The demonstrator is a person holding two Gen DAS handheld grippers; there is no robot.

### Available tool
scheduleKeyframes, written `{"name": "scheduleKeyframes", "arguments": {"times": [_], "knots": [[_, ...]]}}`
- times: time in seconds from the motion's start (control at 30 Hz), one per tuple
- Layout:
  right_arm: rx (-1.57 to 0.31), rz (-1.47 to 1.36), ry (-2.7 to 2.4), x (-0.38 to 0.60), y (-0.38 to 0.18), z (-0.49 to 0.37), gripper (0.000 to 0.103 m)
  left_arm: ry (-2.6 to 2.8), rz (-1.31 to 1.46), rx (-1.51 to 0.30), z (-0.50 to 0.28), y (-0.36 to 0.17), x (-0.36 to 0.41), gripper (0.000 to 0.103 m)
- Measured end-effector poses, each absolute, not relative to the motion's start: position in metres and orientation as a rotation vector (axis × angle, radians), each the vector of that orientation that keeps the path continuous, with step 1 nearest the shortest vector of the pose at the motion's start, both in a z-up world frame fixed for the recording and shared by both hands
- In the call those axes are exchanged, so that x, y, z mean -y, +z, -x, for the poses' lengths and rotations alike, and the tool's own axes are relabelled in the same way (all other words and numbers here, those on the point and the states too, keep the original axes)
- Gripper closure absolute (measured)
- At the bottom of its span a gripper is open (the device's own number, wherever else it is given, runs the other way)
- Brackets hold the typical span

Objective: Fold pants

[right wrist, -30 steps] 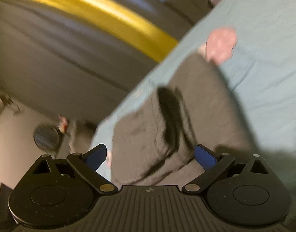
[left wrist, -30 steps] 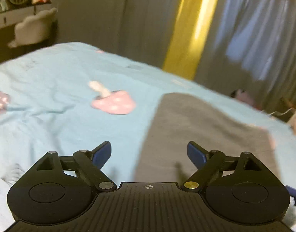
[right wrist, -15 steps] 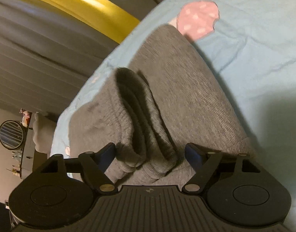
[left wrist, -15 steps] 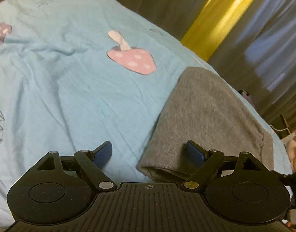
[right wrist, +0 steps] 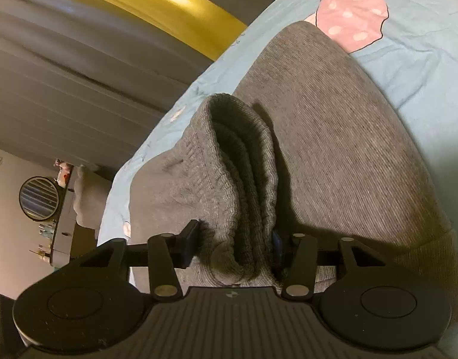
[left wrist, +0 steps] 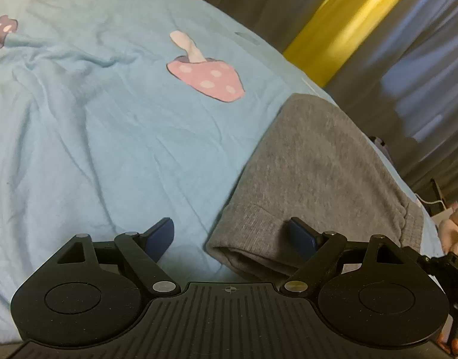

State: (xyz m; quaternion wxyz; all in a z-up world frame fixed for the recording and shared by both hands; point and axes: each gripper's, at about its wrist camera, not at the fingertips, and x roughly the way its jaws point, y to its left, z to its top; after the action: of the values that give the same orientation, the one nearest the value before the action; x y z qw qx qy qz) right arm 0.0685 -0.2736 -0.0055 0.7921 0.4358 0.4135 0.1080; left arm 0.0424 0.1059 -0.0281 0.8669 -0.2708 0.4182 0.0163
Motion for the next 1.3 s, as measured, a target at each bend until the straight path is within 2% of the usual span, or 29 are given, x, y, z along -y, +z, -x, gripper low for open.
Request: {"name": "scheduleKeyframes", "arguments": {"times": [0.03,0.1,0.17,0.23,0.53,0.7,0.9,0.93,0.97,1.13,1.23,1.3], "knots": [[-0.898,-0.951,0.231,0.271,-0.009,-0.070,0.033,0.034,0.565,-0.878,-0.043,-0.028,-0.105,0.015],[-0.902,-0.946,0.232,0.264,-0.008,-0.077,0.031,0.030,0.563,-0.877,-0.042,-0.028,-0.105,0.015],[-0.922,-0.857,0.203,0.250,0.004,-0.084,0.058,0.021,0.567,-0.874,-0.041,-0.028,-0.107,0.016],[-0.903,-0.796,0.230,0.240,0.022,-0.088,0.061,-0.023,0.560,-0.868,-0.039,-0.026,-0.104,0.016],[-0.637,-0.854,0.420,0.237,0.131,-0.068,0.063,-0.204,0.262,-0.941,-0.037,-0.016,-0.050,0.018],[-0.592,-0.847,0.432,0.245,0.152,-0.053,0.063,-0.168,0.300,-0.923,-0.037,-0.015,-0.040,0.018],[-0.588,-0.833,0.410,0.251,0.160,-0.049,0.063,-0.182,0.183,-0.918,-0.041,-0.014,-0.015,0.016],[-0.586,-0.834,0.412,0.250,0.161,-0.047,0.063,-0.157,0.179,-0.920,-0.044,-0.016,-0.015,0.017],[-0.586,-0.834,0.416,0.251,0.161,-0.046,0.063,-0.124,0.182,-0.927,-0.047,-0.018,-0.017,0.027],[-0.595,-0.825,0.401,0.262,0.151,-0.043,0.064,-0.086,0.337,-0.916,-0.046,-0.021,-0.044,0.044],[-0.612,-0.843,0.350,0.281,0.138,-0.037,0.064,-0.090,0.418,-0.902,-0.042,-0.022,-0.059,0.052],[-0.629,-0.838,0.318,0.292,0.127,-0.034,0.064,-0.092,0.441,-0.898,-0.040,-0.022,-0.064,0.054]]}}
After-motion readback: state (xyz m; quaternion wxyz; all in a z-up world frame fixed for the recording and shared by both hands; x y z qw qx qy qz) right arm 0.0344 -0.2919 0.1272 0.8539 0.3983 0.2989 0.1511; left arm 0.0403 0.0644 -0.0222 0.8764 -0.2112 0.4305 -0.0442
